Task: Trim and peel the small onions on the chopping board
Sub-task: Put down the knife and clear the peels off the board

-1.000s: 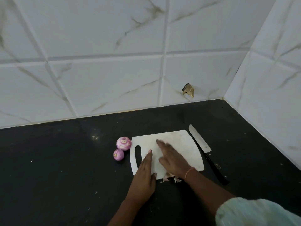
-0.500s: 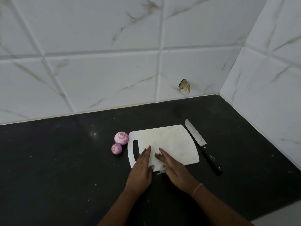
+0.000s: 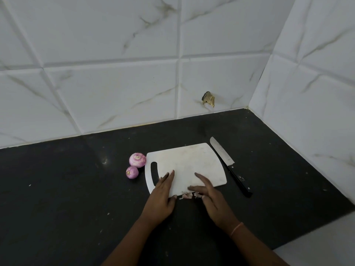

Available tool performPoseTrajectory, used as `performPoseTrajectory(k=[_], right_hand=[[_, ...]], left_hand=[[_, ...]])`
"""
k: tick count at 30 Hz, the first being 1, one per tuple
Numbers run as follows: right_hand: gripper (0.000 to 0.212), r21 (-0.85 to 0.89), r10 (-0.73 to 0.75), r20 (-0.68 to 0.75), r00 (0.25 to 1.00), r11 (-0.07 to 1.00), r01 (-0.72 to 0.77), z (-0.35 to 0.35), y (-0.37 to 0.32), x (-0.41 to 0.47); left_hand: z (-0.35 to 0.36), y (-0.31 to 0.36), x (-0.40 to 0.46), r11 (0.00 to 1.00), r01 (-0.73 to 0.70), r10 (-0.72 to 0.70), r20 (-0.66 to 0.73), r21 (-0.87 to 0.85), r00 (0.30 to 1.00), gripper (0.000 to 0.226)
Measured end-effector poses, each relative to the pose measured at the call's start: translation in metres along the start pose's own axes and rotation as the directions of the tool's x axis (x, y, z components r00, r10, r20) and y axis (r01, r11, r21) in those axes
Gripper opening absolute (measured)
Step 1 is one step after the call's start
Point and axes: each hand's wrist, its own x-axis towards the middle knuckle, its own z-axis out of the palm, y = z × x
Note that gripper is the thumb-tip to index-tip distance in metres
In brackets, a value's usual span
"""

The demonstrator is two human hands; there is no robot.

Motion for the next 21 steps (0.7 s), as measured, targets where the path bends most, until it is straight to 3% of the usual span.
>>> performPoseTrajectory(k=[3,5,9,12,14,18,21], right_hand=[[0.06,-0.06,0.031,-0.185,0.982,0.997,-0.043,-0.001,0.007,-0.006],[0.068,-0.113,0.059,-0.098,0.993,0.991,-0.07,0.002,0.008,-0.007],[0.074,-0.248,-0.012,0.108,0.994,0.968,0.039,0.019,0.005,0.001],[0.07,-0.209,-0.03,0.179,0.983,0.975,0.068,0.022,-0.001,0.004],[0.067,-0.135,-0.012,0.142,0.99,0.99,0.031,0.017,-0.002,0.001],[0.067,-0.051,0.019,-0.07,0.997,0.998,-0.023,0.01,0.005,-0.009],[0.071,-0.165,-0.034,0.035,0.999,0.985,0.039,0.018,0.006,-0.013]], left_hand=[[-0.002,0.001,0.0,1.0,-0.001,0.001,0.013,-0.011,1.0,0.08],[-0.003,-0.001,0.001,0.999,0.015,-0.014,0.027,-0.042,1.0,0.083],[-0.005,-0.002,0.006,0.997,0.028,-0.024,0.054,-0.071,0.998,0.085],[-0.005,0.0,0.011,0.994,0.061,-0.055,0.063,-0.093,0.996,0.086],[-0.004,0.0,0.015,0.992,0.074,-0.067,0.064,-0.098,0.996,0.086],[-0.004,0.002,0.018,0.991,0.08,-0.074,0.053,-0.111,0.996,0.085],[-0.003,0.002,0.016,0.996,0.038,-0.037,0.017,-0.086,0.999,0.083]])
